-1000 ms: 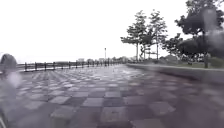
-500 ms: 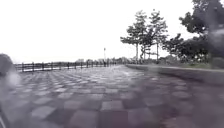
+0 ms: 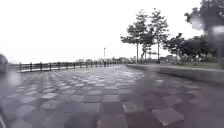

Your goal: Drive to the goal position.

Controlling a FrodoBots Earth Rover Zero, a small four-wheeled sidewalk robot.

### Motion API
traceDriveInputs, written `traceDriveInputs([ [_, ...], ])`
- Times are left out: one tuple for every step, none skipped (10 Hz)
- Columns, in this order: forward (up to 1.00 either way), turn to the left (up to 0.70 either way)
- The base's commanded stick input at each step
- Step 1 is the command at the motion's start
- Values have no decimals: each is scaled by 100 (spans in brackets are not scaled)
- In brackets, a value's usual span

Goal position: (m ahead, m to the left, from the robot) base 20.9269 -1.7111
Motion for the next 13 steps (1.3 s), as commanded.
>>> traceDriveInputs([
  [100,1],
  [100,1],
  [100,1],
  [100,6],
  [100,11],
  [100,4],
  [100,1],
  [100,1],
  [100,1],
  [100,1],
  [100,1],
  [100,1],
  [100,1],
])
